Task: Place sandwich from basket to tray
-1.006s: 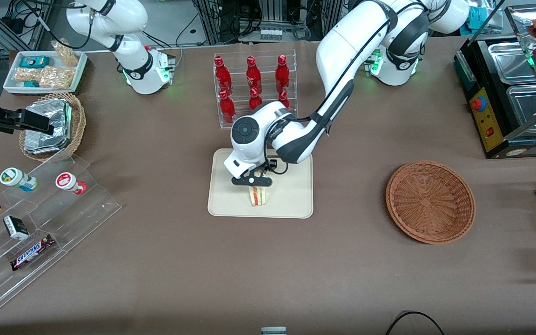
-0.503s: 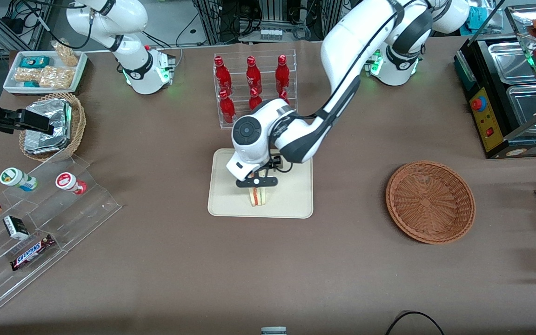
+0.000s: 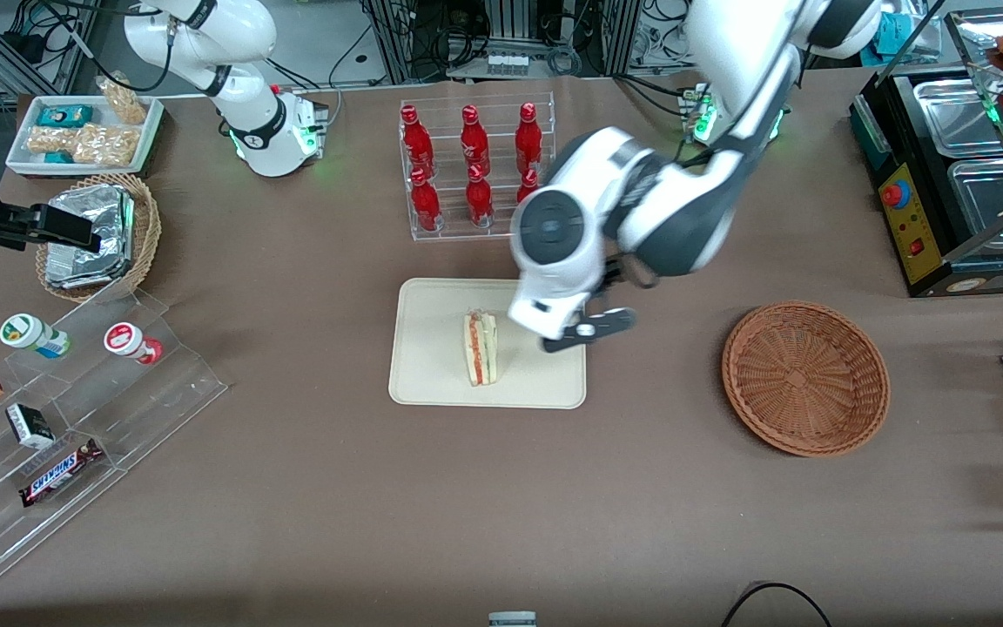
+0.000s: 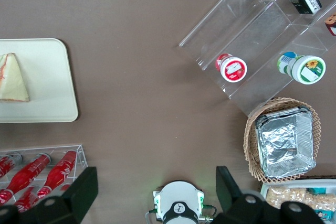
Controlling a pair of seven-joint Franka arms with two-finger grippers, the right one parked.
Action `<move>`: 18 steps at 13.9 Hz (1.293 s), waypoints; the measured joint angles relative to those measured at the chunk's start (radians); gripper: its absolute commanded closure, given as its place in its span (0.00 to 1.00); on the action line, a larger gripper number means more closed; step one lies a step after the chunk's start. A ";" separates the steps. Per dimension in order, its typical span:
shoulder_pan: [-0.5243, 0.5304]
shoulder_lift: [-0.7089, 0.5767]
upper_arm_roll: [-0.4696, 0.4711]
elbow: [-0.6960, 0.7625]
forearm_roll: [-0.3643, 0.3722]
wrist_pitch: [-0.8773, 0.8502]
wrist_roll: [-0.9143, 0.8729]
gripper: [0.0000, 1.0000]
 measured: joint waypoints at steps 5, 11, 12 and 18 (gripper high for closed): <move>0.256 -0.110 0.009 -0.007 -0.001 -0.154 0.423 0.00; 0.488 -0.207 0.014 -0.083 0.006 -0.162 0.660 0.00; 0.489 -0.221 0.024 -0.091 0.025 -0.162 0.657 0.00; 0.494 -0.406 0.036 -0.265 0.057 -0.082 0.654 0.00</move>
